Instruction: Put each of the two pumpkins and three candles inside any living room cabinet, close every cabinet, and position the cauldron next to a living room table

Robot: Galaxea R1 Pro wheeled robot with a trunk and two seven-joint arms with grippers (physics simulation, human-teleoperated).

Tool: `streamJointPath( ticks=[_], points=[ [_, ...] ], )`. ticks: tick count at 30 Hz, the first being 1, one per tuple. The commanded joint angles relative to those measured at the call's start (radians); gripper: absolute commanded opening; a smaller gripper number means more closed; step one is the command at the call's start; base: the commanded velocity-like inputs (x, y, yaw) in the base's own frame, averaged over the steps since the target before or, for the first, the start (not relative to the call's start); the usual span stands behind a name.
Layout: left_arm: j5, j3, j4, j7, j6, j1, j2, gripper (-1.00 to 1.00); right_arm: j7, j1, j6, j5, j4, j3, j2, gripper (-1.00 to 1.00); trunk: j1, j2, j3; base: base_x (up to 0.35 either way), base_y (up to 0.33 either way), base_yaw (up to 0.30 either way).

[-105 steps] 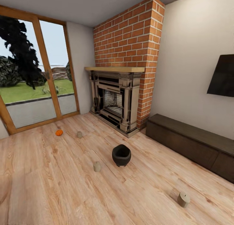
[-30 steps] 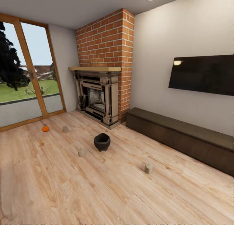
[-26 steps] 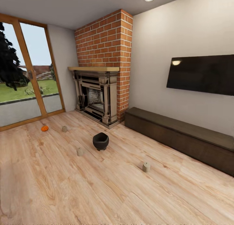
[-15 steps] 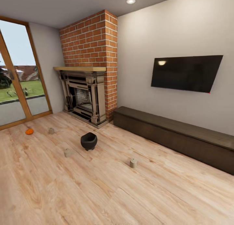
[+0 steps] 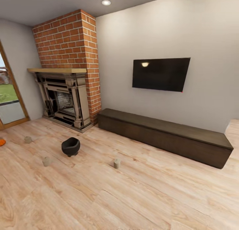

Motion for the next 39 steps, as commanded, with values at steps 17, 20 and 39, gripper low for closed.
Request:
streamJointPath(
  ticks=[17, 20, 39],
  points=[
    [-0.010, -0.004, 0.005, 0.001, -0.003, 0.000, 0.003, 1.00, 0.004, -0.001, -0.005, -0.006, 0.003, -0.002, 0.000, 1.00, 0.000, -0.001, -0.001, -0.027, -0.234, -0.290],
    [-0.036, -0.004, 0.007, 0.001, -0.004, 0.000, 0.004, 1.00, 0.004, -0.001, -0.005, -0.010, 0.003, -0.002, 0.000, 1.00, 0.000, -0.001, -0.001, 0.000, -0.220, -0.290],
    [-0.107, -0.033, 0.015, 0.001, -0.032, 0.000, -0.010, 1.00, 0.004, -0.001, -0.008, -0.078, 0.006, -0.001, 0.008, 1.00, 0.000, -0.001, -0.001, 0.013, -0.256, -0.290]
  ],
)
